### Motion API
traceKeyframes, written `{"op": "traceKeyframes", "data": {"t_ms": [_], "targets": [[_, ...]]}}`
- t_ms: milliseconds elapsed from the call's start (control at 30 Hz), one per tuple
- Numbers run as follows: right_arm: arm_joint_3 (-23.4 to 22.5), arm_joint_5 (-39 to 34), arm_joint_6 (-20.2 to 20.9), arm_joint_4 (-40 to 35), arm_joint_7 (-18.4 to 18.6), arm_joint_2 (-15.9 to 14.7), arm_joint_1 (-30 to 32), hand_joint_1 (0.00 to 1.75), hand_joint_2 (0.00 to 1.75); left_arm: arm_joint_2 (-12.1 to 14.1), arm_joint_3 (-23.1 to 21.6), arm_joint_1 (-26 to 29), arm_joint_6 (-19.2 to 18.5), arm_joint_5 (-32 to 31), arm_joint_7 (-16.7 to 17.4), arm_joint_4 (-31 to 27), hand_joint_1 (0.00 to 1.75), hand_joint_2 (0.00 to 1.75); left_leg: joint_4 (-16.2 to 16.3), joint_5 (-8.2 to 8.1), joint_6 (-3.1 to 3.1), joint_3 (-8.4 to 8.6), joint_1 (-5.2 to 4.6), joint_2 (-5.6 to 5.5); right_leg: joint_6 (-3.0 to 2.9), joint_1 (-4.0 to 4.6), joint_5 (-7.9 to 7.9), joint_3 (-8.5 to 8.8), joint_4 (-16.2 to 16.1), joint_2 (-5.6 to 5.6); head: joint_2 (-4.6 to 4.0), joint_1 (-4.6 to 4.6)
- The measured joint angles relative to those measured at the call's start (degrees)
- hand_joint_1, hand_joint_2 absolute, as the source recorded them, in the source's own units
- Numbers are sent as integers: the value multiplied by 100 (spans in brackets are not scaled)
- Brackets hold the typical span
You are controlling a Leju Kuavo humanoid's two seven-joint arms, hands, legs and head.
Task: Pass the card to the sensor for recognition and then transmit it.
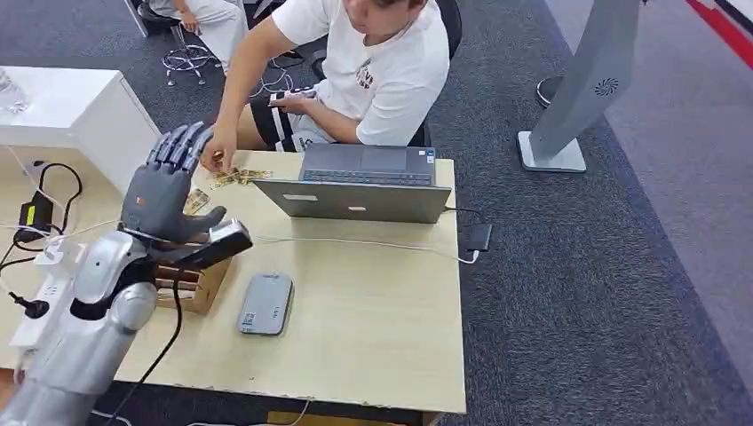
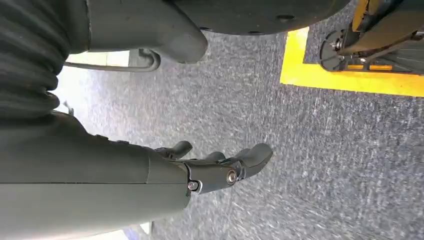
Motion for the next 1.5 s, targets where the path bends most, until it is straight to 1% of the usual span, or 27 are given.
{"op": "traceKeyframes", "data": {"t_ms": [67,167,200,300,367,533,633,767,1133,1400,1467,1500], "targets": [[0,-54,-28,0,-41,4,20,0,175,200,127,588,26,118,-133,-376,0,175,0,0,0,-5,0,0,-2,0,-4,-8,0,0,-2,0],[0,-61,-59,0,-83,20,23,0,175,373,373,1291,24,137,-223,-790,0,175,0,0,1,-10,1,-4,0,1,-7,-10,0,-3,-2,0],[0,-61,-65,0,-90,20,24,0,175,438,439,1467,-39,120,-225,-895,0,175,0,0,1,-11,1,-5,1,1,-7,-10,-1,-4,0,0],[0,-54,-68,0,-90,26,24,0,175,662,599,1892,-429,126,-225,-1118,0,175,0,0,1,-12,1,-6,1,1,-7,-11,-1,-8,-2,0],[0,-54,-68,0,-85,26,22,0,175,743,686,2030,-520,111,-225,-1171,0,175,0,1,1,-14,2,-12,1,1,-7,-9,-1,-16,0,0],[0,-54,-68,0,-85,26,22,0,175,867,795,2160,-612,56,-212,-1203,0,175,0,5,1,-13,2,-16,-3,1,-2,-6,0,-22,-2,0],[0,-61,-107,0,-85,28,22,0,175,941,798,2191,-845,-74,-41,-1197,0,175,0,5,0,-13,2,-17,-3,1,-1,-7,0,-24,-2,0],[0,-63,-168,0,-55,35,19,0,175,950,802,2192,-918,-256,121,-1088,0,175,0,5,0,-14,2,-18,-3,1,-2,-7,0,-26,-2,0],[22,-22,-166,0,46,48,10,0,175,920,898,2249,-903,-396,394,-751,0,175,0,5,1,-16,2,-18,-3,1,-2,-7,0,-26,-2,0],[26,-22,-164,0,46,50,10,0,175,915,914,2257,-903,-403,409,-735,0,175,0,5,1,-15,2,-18,-3,1,-2,-8,0,-26,0,0],[39,-20,-162,0,48,52,8,0,175,889,999,2298,-894,-405,433,-630,0,175,0,5,0,-16,2,-18,-3,2,-2,-8,0,-26,0,0],[59,-15,-162,0,46,52,2,0,175,858,1123,2312,-866,-346,438,-528,0,175,0,5,0,-16,2,-18,-3,2,-2,-8,0,-27,-2,2]]}}
